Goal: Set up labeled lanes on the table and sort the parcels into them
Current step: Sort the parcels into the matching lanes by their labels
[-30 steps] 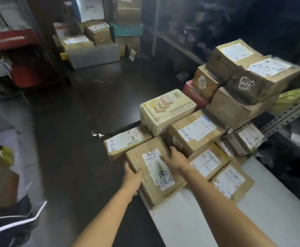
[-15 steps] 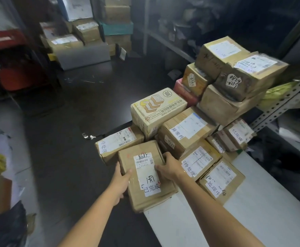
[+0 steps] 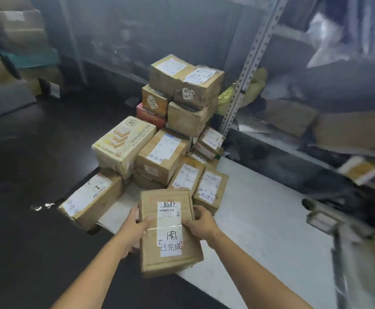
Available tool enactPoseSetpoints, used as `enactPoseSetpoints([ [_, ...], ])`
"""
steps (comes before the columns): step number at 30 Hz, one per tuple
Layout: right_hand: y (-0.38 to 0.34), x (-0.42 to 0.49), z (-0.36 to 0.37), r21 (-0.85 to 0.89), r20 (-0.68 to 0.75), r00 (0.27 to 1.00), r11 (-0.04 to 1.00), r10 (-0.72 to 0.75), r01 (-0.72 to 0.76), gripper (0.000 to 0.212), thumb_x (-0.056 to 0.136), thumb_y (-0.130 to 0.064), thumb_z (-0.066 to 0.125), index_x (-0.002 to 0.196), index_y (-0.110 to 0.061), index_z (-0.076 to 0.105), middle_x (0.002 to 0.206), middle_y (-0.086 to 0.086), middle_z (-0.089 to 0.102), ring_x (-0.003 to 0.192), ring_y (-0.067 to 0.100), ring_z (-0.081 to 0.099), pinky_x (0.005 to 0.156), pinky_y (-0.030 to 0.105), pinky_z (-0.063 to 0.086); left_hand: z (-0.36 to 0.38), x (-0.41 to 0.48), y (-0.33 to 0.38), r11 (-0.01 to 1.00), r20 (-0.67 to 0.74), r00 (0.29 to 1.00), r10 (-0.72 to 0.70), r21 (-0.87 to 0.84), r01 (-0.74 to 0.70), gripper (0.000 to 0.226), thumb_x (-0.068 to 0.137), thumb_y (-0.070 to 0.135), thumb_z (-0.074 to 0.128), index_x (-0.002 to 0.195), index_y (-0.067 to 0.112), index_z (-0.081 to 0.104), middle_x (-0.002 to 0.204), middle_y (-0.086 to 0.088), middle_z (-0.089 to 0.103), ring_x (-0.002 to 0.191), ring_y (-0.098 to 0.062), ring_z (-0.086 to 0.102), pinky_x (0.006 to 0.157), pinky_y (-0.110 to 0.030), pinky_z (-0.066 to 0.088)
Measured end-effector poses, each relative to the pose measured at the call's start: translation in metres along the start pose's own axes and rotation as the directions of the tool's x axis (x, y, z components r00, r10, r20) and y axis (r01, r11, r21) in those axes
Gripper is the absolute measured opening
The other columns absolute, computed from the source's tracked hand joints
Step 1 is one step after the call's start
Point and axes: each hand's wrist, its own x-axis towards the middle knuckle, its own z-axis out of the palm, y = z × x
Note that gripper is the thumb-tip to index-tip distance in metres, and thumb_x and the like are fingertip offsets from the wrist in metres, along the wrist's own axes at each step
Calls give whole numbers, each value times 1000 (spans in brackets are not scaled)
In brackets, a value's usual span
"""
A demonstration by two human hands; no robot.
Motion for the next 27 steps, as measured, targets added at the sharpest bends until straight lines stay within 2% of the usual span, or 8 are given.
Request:
enactPoseSetpoints([
  [4,33,-26,-54,59,-111,992,996,68,-62,67,64,-47,76,126,-38,54,118,-11,66,108,18,65,95,45,55,46,-14,17,994,143,989,27,97,-41,64,98,38,59,150,43,22,117,-3,66,98,-23,64,71,-45,54],
  [8,65,-60,-107,130,-185,972,984,143,-120,77,66,-46,75,136,-39,44,114,-3,69,104,24,67,89,48,58,103,-35,30,977,246,968,53,186,-101,69,99,38,59,153,45,16,114,2,65,96,-23,66,63,-42,54],
  [11,88,-89,-147,190,-247,952,973,179,-134,83,70,-44,74,144,-39,40,117,-1,66,106,26,65,83,49,60,148,-48,42,955,304,950,69,254,-151,68,99,36,60,152,45,18,112,2,66,95,-25,68,66,-45,57],
  [16,133,-128,-213,298,-335,916,947,221,-120,82,71,-42,77,145,-39,42,114,0,66,104,27,66,77,49,62,230,-75,60,910,400,911,96,336,-243,68,99,34,59,153,47,19,106,-1,69,92,-26,69,68,-47,58],
  [19,159,-149,-257,336,-388,893,937,228,-93,79,72,-41,80,143,-38,44,119,1,65,107,26,64,80,50,61,283,-96,72,883,448,886,120,359,-301,66,100,35,58,153,45,20,104,-2,68,91,-27,68,71,-50,58],
  [22,184,-171,-308,366,-437,874,930,212,-43,82,74,-39,83,146,-31,44,131,4,61,114,26,61,88,49,58,341,-120,87,858,484,862,149,370,-357,63,100,37,57,151,44,22,108,-2,66,93,-26,66,82,-57,57],
  [25,208,-198,-372,370,-494,855,928,160,39,79,82,-28,82,149,-18,41,143,3,52,125,25,54,97,40,50,405,-151,104,825,528,830,180,378,-420,63,98,40,58,151,45,23,121,-5,59,97,-28,64,85,-59,56],
  [27,223,-212,-414,364,-525,840,929,141,71,78,84,-26,81,150,-17,40,144,4,50,128,26,52,101,43,49,441,-172,118,814,561,802,206,357,-458,63,98,39,59,149,46,24,127,-4,55,99,-29,62,85,-59,56],
])
